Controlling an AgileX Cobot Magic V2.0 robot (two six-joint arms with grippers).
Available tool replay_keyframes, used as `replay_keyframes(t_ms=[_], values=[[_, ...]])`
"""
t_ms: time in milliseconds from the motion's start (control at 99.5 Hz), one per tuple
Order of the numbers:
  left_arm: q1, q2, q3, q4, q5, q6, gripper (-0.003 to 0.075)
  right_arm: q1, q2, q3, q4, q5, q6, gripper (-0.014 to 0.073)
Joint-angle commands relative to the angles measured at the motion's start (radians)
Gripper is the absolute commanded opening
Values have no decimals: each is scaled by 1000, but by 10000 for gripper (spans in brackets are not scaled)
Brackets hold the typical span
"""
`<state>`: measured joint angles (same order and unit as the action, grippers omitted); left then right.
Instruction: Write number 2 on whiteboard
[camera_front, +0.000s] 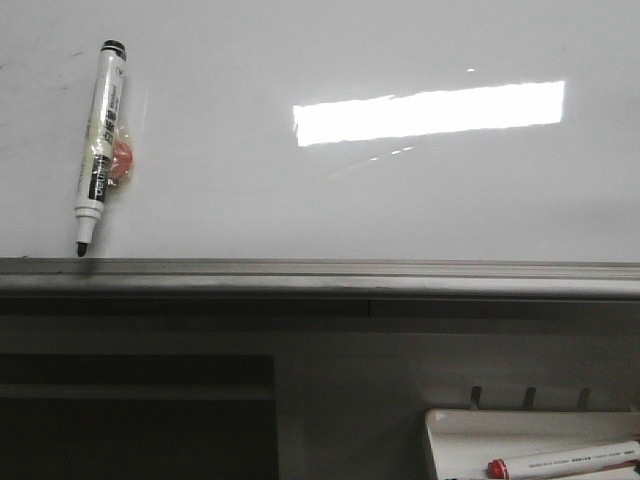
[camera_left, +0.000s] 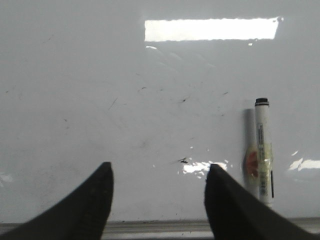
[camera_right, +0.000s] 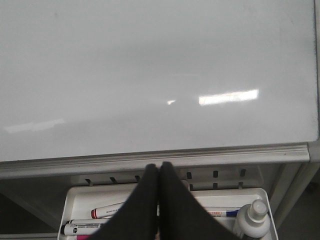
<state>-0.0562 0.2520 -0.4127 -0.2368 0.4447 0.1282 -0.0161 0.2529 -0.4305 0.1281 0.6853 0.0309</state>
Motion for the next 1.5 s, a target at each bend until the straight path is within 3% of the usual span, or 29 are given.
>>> replay_keyframes(t_ms=[0,121,291,432,653,804,1156,1487], values=[[0,39,-30,-51,-140,2,472,-6,18,-31,6,-58,-1,-50],[0,80,-14,-129,-249,2,471,-6,18,-29,23,-28,-1,-50],[-45,179,-14,-178,-248,118,471,-6,18,-29,41,33,-1,-50],[-177,286,-14,-261,-295,211,471,-6,18,-29,41,42,-1,-50],[-432,502,-16,-311,-490,211,471,-6,18,-29,37,43,-3,-50],[-534,635,-16,-327,-520,211,471,5,18,-29,36,26,-3,-50],[-667,793,-17,-397,-714,211,471,5,18,-29,37,24,-3,-50],[-675,875,-23,-460,-768,209,471,5,18,-29,37,8,-3,-50]])
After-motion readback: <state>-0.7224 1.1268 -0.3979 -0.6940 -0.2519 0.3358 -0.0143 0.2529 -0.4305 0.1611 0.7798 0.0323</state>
